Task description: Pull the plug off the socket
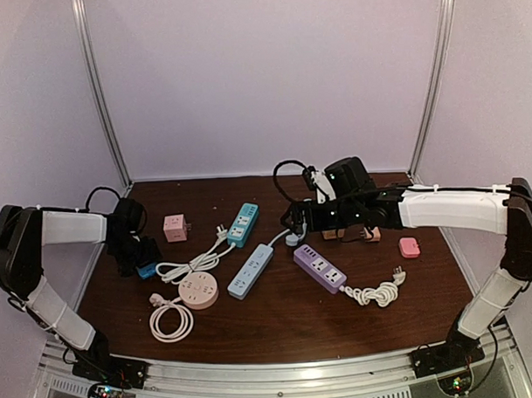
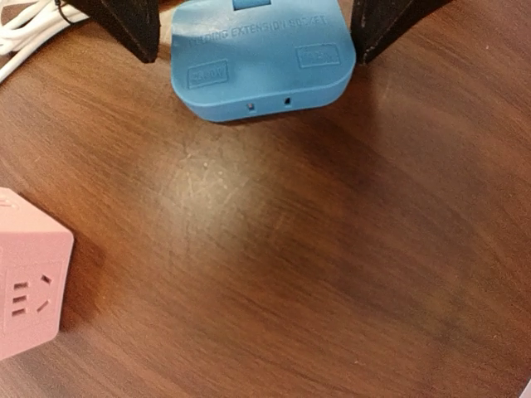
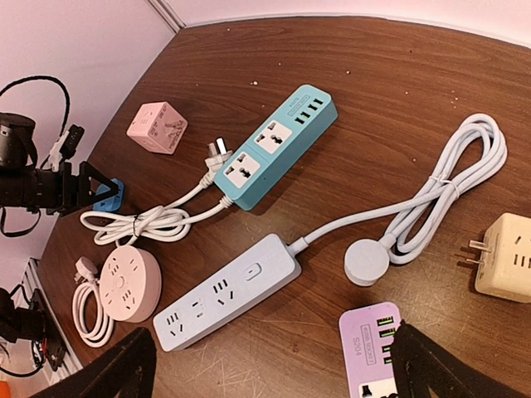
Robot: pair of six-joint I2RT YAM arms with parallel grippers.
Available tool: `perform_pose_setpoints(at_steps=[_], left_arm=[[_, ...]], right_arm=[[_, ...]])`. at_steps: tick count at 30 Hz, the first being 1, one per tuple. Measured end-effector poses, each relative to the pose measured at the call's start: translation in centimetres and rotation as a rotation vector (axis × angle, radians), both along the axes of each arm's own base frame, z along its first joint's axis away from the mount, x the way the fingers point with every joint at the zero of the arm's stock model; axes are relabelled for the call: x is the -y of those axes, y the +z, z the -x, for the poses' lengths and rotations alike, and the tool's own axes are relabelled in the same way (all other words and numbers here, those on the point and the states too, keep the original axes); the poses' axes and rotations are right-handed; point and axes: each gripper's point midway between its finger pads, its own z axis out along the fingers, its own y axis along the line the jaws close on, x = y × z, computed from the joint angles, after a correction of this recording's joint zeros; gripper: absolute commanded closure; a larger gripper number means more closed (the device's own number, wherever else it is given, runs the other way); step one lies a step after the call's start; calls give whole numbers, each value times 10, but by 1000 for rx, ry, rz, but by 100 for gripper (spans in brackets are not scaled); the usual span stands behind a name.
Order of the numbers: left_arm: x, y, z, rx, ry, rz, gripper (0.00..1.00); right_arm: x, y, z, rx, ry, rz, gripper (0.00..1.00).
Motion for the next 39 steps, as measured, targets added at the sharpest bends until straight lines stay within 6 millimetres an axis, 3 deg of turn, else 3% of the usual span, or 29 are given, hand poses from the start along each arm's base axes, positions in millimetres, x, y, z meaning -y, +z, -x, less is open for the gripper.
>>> perform_pose_setpoints(at_steps=[6,9,14,17,22,28,31,39], left_arm=[[0,2,-1,7,-22,-8,6],[1,12,-7,34,-37,-8,2],[5,46,-20,132,-75,1,2],[10,77,-25,226,-115,18,2],[29,138,-29,414,-224,13,2],[89,210,-18,658,-459,-34,2],[98,226,-15,721,-504,-62,2],[83,238,-23,824,-490,-199,2]], right_arm=[[4,1,-4,9,-20,6,0],[6,1,-6,15,-32,12,0],[15,-1,-11,26,-64,34,0],[28,-5,-16,32,-105,63,0],[65,-3,-25,70,-210,101,0],[123,12,-31,167,-361,100,0],[150,19,-34,224,-428,107,0],[235,19,-21,421,-612,202,0]])
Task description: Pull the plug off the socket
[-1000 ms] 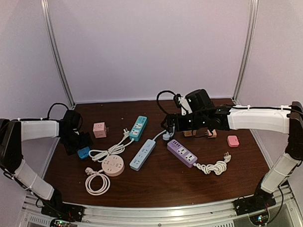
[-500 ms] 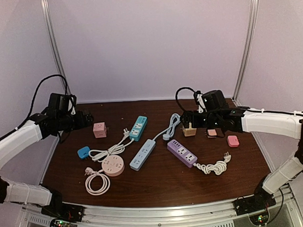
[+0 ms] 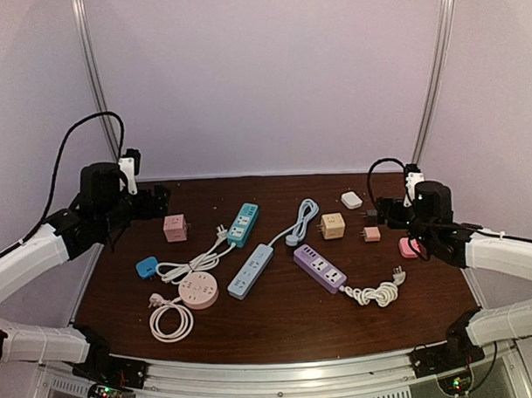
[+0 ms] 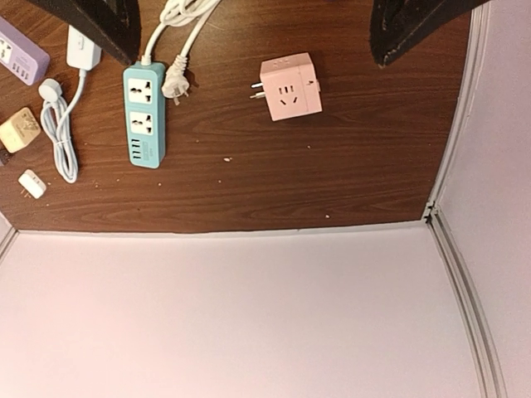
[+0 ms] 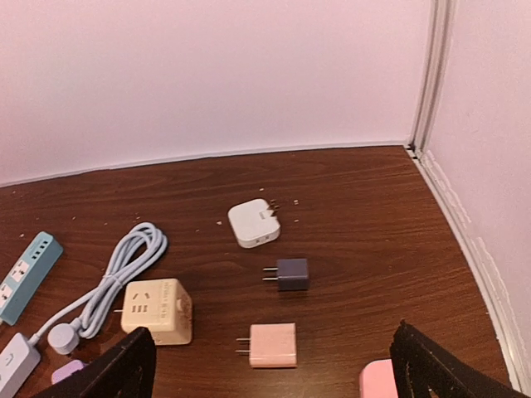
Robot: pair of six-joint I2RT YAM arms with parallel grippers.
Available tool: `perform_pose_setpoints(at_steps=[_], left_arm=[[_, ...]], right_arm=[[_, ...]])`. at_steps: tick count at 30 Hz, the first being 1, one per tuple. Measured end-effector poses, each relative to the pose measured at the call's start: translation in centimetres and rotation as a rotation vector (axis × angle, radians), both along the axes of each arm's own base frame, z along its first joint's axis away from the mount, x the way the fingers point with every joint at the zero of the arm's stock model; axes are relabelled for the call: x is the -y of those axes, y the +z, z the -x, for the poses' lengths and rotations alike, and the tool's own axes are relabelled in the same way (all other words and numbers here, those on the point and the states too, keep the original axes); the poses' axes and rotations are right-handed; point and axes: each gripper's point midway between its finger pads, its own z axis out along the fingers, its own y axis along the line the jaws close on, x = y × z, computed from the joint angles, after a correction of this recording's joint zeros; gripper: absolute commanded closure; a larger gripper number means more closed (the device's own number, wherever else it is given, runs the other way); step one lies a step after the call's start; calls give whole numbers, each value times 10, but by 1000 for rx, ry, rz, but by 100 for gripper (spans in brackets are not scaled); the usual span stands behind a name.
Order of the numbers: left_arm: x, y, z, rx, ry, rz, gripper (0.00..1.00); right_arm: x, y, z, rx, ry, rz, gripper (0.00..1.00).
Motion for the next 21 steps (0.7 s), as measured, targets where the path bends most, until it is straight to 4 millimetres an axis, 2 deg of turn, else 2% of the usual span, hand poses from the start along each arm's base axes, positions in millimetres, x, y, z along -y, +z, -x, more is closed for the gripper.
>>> perform_pose_setpoints(at_steps=[6,10,13,15,18,21], left_arm=[[-11,-17,-1,60,28,-75,2],[-23,-32,5,102,68,-103,2],[-29,-36,4,115,97,-126,2],[-33,-33,2,134,120,-136,2],[-43,-30,0,166,166,-147,2],[-61,-41,-4,163,226,-173,3]], right_arm=[[86,-11,9,79,-223,59,1],[125,-27,21,136,-333,88,1],[141,-41,21,140,-373,119,0],[146,-45,14,148,-382,146,0],[147,-52,4,163,-370,188,0],[142,-59,-4,163,-327,207,0]])
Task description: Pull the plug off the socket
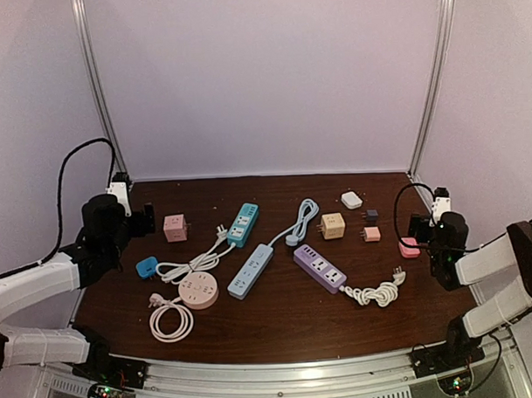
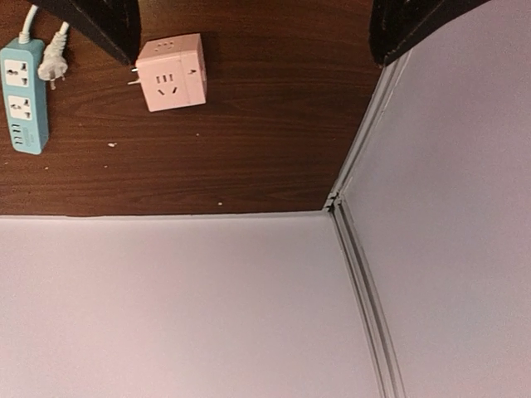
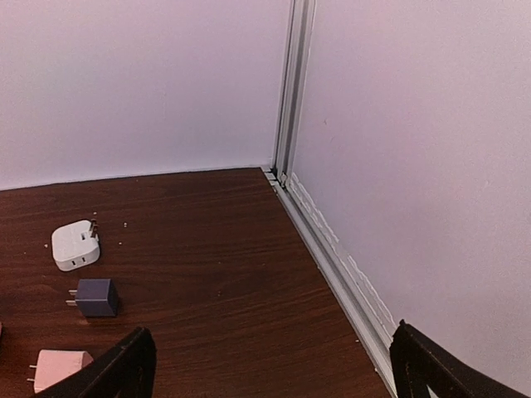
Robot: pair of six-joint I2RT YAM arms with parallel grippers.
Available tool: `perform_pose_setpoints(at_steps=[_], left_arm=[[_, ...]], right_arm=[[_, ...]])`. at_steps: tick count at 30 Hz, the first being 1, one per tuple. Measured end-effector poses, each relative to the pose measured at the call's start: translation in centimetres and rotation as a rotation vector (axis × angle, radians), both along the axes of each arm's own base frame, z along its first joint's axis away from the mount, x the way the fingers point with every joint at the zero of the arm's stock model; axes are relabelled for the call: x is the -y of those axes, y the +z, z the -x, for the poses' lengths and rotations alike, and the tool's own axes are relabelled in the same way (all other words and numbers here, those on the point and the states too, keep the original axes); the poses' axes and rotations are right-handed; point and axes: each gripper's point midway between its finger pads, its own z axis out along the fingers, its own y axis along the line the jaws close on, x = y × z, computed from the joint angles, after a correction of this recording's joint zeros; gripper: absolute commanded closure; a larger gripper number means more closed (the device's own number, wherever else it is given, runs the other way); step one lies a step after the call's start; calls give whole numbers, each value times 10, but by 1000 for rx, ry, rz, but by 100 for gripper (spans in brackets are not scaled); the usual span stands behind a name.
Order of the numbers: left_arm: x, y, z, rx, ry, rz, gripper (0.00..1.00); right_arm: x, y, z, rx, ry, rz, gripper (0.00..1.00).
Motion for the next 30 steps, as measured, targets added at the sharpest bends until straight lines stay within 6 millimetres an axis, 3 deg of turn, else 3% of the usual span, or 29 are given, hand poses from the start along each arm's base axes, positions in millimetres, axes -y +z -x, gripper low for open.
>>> perform_pose_setpoints(at_steps=[4,6,11,16,25,30], left_arm=[[-27,-26,-6,-37,78,-46,2],[-40,-38,-7,-47,109,-66,2],[-60,-60,-11,-42,158,-106,2],[-59,-79,-24,-52,146,-187,2],[-58,-100,-27,-5,105,-253,2],[-66,-93,-32,33,79,-218,3]], right_arm=[[-7,-1,-10,36,55,21,0],[-9,-11,-13,19,77,20,0],[-5,-15,-17,20,91,15,0],[-3,-9,-19,42,87,8,0],[-3,-5,-20,62,87,6,0],[-3,-5,-20,63,87,6,0]])
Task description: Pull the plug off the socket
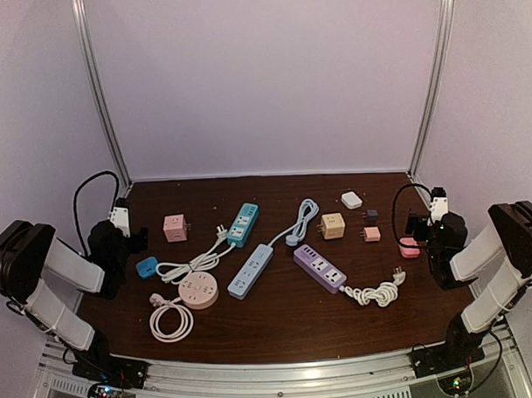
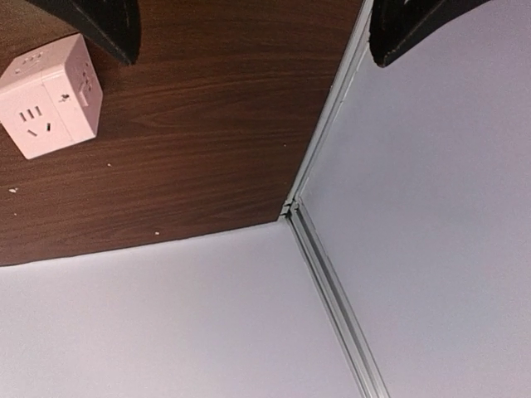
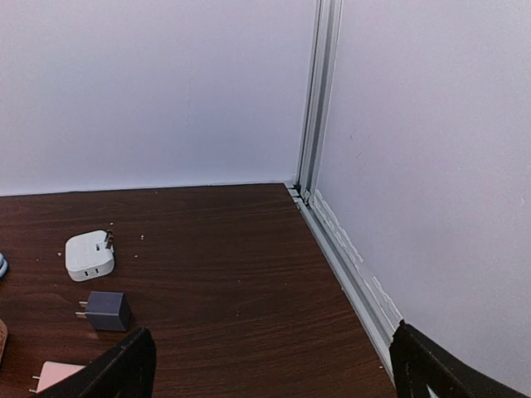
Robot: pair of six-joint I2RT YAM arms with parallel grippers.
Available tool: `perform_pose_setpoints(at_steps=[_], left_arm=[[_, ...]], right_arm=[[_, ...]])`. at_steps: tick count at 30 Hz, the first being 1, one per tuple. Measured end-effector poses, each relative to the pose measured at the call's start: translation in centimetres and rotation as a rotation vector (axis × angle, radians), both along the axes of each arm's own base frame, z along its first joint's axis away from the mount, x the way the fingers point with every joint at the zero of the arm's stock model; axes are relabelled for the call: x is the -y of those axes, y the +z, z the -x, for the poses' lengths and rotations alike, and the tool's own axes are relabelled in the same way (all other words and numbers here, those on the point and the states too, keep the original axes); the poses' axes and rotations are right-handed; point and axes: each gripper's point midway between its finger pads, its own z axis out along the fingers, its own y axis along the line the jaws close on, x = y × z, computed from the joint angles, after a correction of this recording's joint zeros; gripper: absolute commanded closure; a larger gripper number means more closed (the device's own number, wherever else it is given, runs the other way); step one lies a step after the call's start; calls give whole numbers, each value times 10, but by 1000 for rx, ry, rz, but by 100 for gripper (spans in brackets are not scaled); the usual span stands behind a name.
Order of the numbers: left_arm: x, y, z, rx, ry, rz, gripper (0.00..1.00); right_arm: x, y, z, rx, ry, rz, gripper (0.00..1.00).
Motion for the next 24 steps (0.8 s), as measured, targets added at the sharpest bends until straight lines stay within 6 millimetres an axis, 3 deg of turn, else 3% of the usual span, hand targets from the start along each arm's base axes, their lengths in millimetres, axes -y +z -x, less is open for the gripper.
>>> perform_pose_setpoints(at_steps=[7,24], left_arm=[[-4,-10,-5,-10,-29,37,2],[0,-8,-6,-1,-51,50,2]], right_arm=[[0,0,0,0,0,0,0],[0,0,0,0,0,0,0]])
